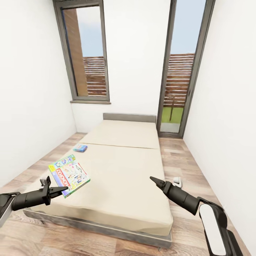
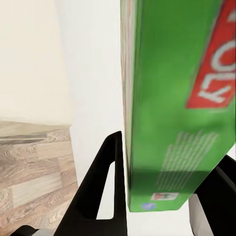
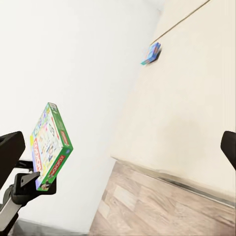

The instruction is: Put all the toys in the child's room - the three board games (two on the bed and one on the table), the two jigsaw puzzles on the table, and the tennis ball on the table - inside the toy box on the table in the child's room.

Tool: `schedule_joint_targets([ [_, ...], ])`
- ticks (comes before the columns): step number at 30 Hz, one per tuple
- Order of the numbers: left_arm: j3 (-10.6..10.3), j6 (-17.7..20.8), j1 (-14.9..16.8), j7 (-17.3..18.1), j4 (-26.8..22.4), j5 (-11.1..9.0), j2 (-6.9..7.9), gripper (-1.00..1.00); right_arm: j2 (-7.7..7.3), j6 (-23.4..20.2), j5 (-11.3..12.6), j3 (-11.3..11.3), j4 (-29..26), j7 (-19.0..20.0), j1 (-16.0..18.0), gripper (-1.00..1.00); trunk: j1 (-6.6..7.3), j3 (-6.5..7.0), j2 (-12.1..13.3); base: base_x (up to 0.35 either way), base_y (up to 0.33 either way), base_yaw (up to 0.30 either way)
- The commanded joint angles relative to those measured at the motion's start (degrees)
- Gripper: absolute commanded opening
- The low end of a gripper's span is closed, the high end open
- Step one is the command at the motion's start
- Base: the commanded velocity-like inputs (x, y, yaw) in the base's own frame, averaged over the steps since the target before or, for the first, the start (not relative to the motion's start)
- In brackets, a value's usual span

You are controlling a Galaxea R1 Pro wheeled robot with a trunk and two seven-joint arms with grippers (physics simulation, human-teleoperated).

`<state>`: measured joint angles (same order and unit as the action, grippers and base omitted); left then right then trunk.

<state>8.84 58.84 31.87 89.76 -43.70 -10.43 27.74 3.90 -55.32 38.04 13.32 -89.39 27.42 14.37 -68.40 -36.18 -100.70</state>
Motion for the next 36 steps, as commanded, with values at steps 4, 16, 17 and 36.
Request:
schedule_joint_targets([
  [4,0.02,0.58,0.04,0.24,0.01,0.11,-0.02,-1.0,0.04,0.45,-0.34,-0.86,0.0,-0.16,0.05,1.0,0.89,0.67,1.59,0.0,0.0,0.115],
  [16,-0.02,0.48,0.04,0.24,0.01,0.12,0.03,-1.0,-0.32,5.66,-0.3,-3.13,0.16,-0.33,0.05,1.0,3.53,2.83,6.4,0.0,0.0,0.008],
  [17,-0.01,0.45,0.05,0.24,0.01,0.13,0.03,-1.0,-0.22,5.69,-0.31,-3.16,0.1,-0.37,0.05,1.0,3.75,3.01,6.8,0.0,0.0,0.053],
  [36,-0.01,0.22,0.04,0.24,0.01,0.06,-0.03,-1.0,-0.04,5.66,-0.34,-3.3,0.01,-1.06,0.05,1.0,4.62,3.73,8.41,0.0,0.0,0.266],
])
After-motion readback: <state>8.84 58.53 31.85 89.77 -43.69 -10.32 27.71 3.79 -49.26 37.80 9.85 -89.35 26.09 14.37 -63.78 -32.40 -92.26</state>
